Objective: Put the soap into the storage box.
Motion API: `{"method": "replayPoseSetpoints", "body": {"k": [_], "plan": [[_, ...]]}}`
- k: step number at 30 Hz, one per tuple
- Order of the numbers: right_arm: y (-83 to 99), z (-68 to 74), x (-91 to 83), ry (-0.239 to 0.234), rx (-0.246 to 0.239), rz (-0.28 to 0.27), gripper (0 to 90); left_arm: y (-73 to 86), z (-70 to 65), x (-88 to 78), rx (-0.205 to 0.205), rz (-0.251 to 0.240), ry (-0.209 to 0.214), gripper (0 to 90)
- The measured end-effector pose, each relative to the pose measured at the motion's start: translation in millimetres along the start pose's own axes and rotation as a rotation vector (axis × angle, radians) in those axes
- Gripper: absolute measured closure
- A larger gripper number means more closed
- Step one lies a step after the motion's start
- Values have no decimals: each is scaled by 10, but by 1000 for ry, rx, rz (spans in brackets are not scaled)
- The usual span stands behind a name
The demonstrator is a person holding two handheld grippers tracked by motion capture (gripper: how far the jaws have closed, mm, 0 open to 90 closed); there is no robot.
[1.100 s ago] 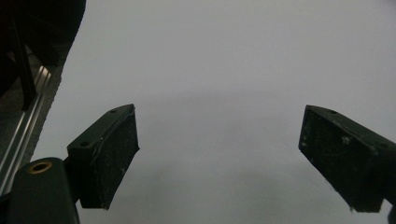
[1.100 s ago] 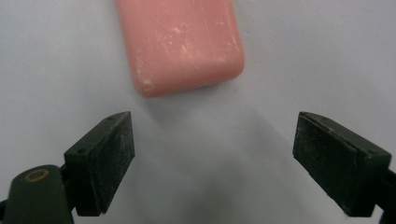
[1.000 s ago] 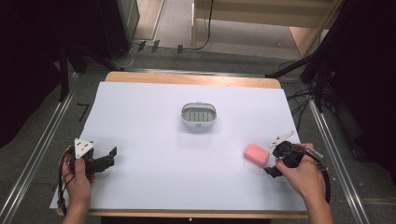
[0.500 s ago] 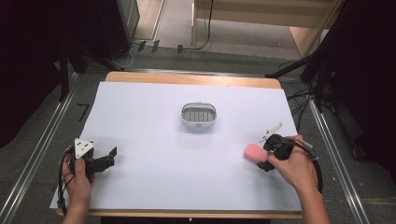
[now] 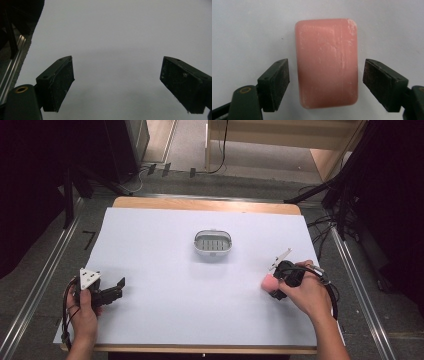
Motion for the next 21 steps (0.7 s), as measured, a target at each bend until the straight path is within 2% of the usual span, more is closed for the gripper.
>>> {"method": "replayPoseSetpoints", "body": {"k": [8, 21], "plan": [[-62, 10, 44, -8, -35, 38, 286, 0, -1, -1, 0, 0, 2, 127], [-88, -11, 109, -38, -40, 79, 383, 0, -1, -1, -2, 1, 3, 127]]}}
Point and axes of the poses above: each handheld gripper's, and its own axes: x roughly forward along the jaws, y roughly out of its underside, z roughly to its left, the point moved 9 cm from there along x, roughly forward along the jaws
